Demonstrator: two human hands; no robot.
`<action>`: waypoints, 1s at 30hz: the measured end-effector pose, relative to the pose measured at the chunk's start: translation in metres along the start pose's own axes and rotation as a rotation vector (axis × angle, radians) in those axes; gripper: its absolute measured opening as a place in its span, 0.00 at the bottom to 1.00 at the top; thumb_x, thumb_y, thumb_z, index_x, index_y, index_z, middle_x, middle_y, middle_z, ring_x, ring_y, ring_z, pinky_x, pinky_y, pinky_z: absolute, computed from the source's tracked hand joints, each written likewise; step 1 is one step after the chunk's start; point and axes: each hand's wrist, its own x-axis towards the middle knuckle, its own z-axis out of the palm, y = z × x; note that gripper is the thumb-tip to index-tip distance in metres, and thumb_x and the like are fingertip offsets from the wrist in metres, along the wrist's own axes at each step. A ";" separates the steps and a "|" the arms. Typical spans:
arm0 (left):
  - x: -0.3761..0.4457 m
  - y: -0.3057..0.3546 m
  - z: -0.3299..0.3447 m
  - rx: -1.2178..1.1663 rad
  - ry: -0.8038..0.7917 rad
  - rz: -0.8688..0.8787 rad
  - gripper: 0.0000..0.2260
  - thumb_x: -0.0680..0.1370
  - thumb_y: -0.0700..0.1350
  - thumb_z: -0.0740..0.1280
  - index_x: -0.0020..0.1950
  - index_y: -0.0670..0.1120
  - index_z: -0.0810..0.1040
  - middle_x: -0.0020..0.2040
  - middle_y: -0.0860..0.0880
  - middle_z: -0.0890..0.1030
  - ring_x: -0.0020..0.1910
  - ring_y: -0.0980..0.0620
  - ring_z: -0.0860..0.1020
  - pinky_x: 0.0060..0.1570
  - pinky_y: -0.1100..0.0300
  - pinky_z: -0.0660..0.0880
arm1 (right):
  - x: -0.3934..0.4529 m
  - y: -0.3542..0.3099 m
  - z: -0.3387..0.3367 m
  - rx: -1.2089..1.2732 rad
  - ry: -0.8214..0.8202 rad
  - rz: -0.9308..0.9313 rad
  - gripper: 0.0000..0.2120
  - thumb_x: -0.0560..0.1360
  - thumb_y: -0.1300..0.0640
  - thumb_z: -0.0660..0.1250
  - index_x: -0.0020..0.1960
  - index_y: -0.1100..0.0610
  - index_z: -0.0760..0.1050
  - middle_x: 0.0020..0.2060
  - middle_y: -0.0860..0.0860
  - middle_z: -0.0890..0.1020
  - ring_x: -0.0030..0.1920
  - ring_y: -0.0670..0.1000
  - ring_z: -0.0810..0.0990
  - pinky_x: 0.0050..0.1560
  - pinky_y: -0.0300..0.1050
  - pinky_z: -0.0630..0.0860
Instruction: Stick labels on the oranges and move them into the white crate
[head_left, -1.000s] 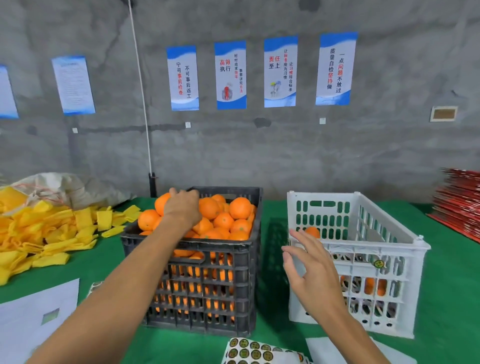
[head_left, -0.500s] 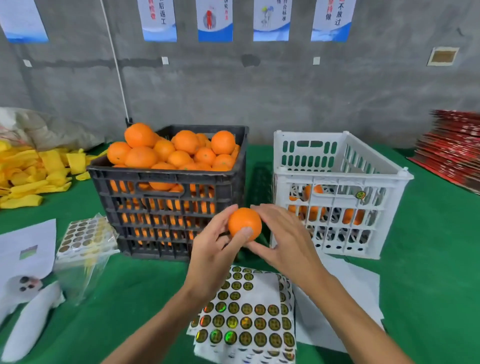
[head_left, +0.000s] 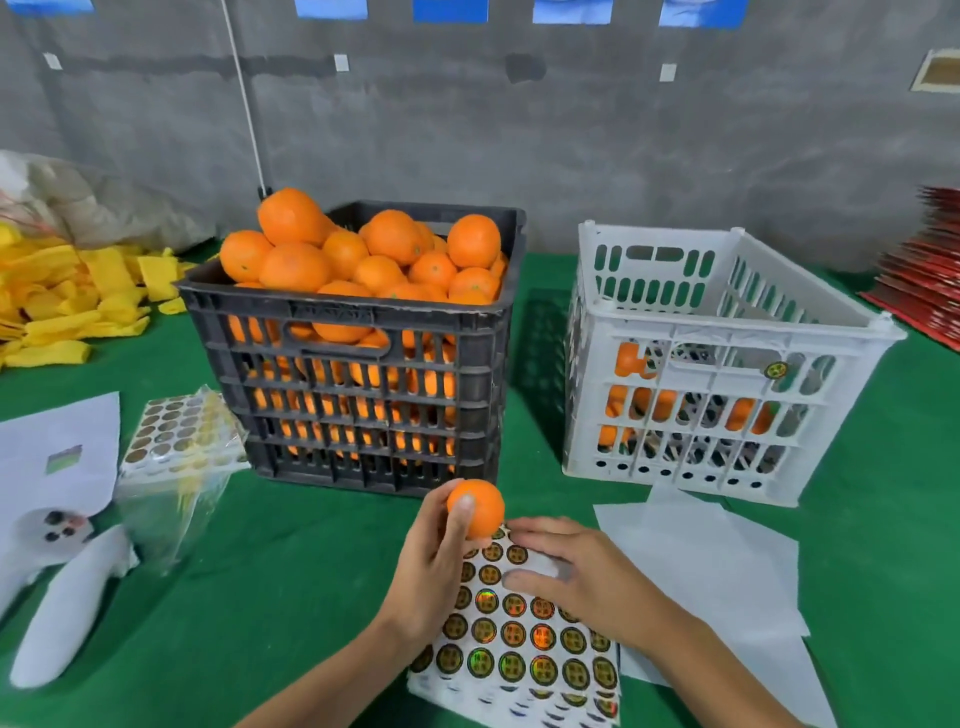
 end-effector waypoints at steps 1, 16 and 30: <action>-0.001 -0.001 0.001 0.002 0.007 -0.002 0.17 0.84 0.60 0.58 0.71 0.57 0.73 0.61 0.53 0.83 0.55 0.51 0.86 0.54 0.58 0.81 | 0.002 0.000 0.001 -0.034 0.003 -0.003 0.31 0.75 0.33 0.67 0.73 0.47 0.75 0.70 0.34 0.72 0.69 0.33 0.67 0.74 0.37 0.64; -0.001 -0.001 0.001 0.008 0.025 0.003 0.20 0.85 0.60 0.58 0.74 0.55 0.72 0.62 0.50 0.82 0.55 0.48 0.85 0.60 0.50 0.80 | -0.004 -0.017 0.002 -0.465 0.118 -0.239 0.19 0.83 0.46 0.61 0.63 0.55 0.84 0.61 0.45 0.83 0.59 0.48 0.76 0.56 0.44 0.79; -0.002 0.010 0.001 0.151 -0.013 0.058 0.20 0.84 0.62 0.58 0.75 0.58 0.70 0.56 0.55 0.83 0.48 0.55 0.85 0.53 0.68 0.76 | 0.011 -0.021 0.005 0.107 0.716 0.117 0.06 0.79 0.55 0.70 0.46 0.51 0.85 0.43 0.40 0.84 0.44 0.43 0.83 0.45 0.42 0.81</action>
